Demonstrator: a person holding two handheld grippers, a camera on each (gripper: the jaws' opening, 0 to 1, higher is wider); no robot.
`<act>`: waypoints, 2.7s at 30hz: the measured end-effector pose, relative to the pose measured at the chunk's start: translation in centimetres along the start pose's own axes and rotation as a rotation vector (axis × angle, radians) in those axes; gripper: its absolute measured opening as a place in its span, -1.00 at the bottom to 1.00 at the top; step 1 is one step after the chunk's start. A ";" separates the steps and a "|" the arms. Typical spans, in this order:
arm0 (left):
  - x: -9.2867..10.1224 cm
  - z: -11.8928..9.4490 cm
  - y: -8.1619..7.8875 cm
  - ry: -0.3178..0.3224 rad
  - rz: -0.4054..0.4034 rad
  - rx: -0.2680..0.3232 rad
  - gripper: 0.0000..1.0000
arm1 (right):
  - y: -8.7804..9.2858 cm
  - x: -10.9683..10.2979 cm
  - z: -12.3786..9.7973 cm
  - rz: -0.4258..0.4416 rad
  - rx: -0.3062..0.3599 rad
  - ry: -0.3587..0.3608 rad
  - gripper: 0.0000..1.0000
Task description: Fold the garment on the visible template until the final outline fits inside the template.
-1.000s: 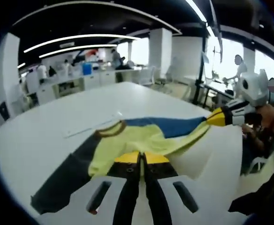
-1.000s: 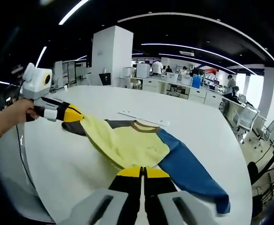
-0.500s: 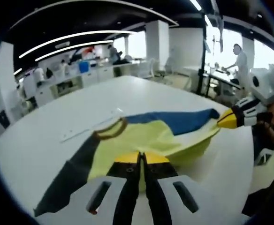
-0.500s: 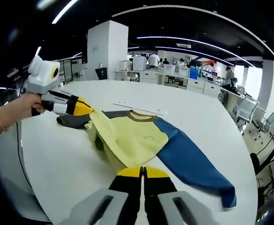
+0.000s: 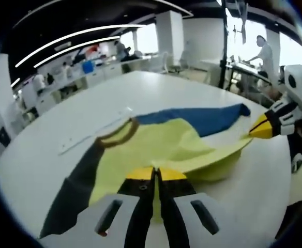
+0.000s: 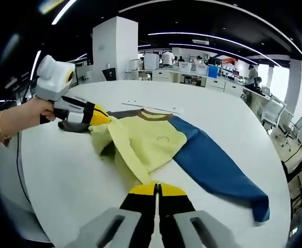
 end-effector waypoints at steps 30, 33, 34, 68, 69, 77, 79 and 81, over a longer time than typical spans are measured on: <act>1.5 -2.1 4.3 -0.106 -0.099 -0.047 -0.23 | 1.3 -0.1 1.9 0.048 -0.037 0.008 -0.62; 2.1 -2.0 5.2 -0.134 -0.098 -0.056 -0.28 | 1.5 -0.3 1.8 0.049 -0.040 0.003 -0.61; 2.0 -2.0 5.6 -0.157 -0.102 -0.067 -0.30 | 1.6 -0.2 1.7 0.048 -0.042 0.005 -0.61; 2.7 -0.3 7.8 -0.218 -0.216 -0.099 -0.96 | 2.0 -0.4 1.1 0.078 -0.022 -0.004 -0.62; 2.6 -0.4 7.9 -0.214 -0.216 -0.098 -0.97 | 1.9 -0.5 1.1 0.079 -0.020 -0.004 -0.62; 2.2 -1.6 7.4 -0.194 -0.256 -0.076 -1.00 | 1.9 -0.7 0.9 0.075 -0.019 -0.009 -0.62; 2.1 -2.1 7.0 -0.191 -0.239 -0.066 -1.00 | 1.8 -0.7 0.9 0.073 -0.019 -0.010 -0.62; 2.0 -2.7 6.7 -0.189 -0.216 -0.061 -1.00 | 1.8 -0.8 0.8 0.071 -0.019 -0.013 -0.62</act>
Point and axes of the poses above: the point that each gripper's makers call its tool centre point, and the gripper's own axes: z roughly forward along the fingers, x roughly to its right, y roughly out of its underside, the point moved 2 cm from there along -z, roughly backward along the fingers, and after that the axes turned 7 degrees about -y, right-handed, at the moved point
